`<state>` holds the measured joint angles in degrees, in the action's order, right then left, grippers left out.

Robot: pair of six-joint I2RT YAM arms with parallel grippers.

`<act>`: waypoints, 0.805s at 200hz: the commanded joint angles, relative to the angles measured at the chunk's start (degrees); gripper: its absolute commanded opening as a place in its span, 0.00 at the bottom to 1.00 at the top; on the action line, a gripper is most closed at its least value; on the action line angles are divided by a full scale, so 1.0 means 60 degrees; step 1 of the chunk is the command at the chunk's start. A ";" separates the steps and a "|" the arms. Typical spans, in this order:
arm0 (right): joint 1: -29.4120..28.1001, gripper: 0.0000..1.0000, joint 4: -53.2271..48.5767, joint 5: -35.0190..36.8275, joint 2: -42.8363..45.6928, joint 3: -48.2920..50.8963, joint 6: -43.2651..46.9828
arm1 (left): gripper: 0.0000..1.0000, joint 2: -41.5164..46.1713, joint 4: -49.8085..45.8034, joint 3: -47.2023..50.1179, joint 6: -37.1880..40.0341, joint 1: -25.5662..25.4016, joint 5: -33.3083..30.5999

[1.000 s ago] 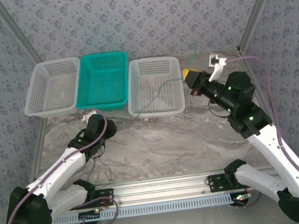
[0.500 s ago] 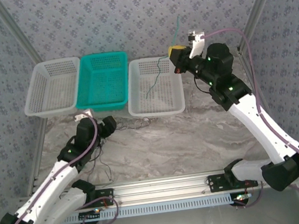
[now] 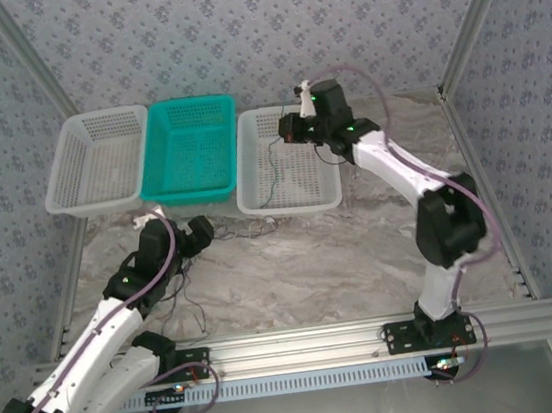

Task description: Untangle the cables

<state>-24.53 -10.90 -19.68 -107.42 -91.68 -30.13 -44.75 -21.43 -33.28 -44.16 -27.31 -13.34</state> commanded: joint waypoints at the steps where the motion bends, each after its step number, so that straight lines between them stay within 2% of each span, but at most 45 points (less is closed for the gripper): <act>1: 0.0024 0.02 -0.1790 -0.0824 -0.1126 -0.1088 -0.0909 | 0.99 0.0111 -0.0258 -0.0209 -0.0269 0.0120 -0.0072; 24: 0.0060 0.06 -0.2631 -0.0359 -0.2202 -0.1848 -0.1192 | 1.00 0.0104 -0.0148 -0.0174 -0.0341 0.0146 -0.0051; 50: 0.0148 0.17 -0.3097 0.0088 -0.2890 -0.2416 -0.1594 | 0.99 0.0076 -0.0200 -0.0185 -0.0329 0.0186 -0.0102; 69: 0.0178 0.41 -0.3356 0.0470 -0.3088 -0.2793 -0.1693 | 0.99 0.0074 -0.0204 -0.0181 -0.0281 0.0216 -0.0119; 88: 0.0196 0.59 -0.3492 0.1050 -0.2864 -0.2840 -0.1890 | 0.99 0.0132 -0.0136 -0.0181 -0.0217 0.0230 -0.0116; 93: 0.0207 0.70 -0.3528 0.1241 -0.2762 -0.2848 -0.1882 | 0.99 0.0148 -0.0133 -0.0181 -0.0225 0.0230 -0.0142; 97: 0.0207 0.73 -0.3544 0.1336 -0.2656 -0.2849 -0.1842 | 0.99 0.0163 -0.0134 -0.0181 -0.0216 0.0238 -0.0173; 132: 0.0340 0.75 -0.3674 0.0974 -0.1685 -0.2871 -0.1428 | 0.99 0.0350 -0.0404 -0.0181 -0.0448 0.0259 -0.0575; 161: 0.0232 0.75 -0.3596 0.0795 -0.0061 -0.2371 -0.0900 | 0.99 0.0384 -0.1235 -0.0311 -0.0938 0.0302 -0.1310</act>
<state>-22.81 -31.88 -14.33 -118.85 -106.59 -38.94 -43.13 -23.68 -33.28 -47.00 -26.11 -16.32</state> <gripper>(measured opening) 0.751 0.994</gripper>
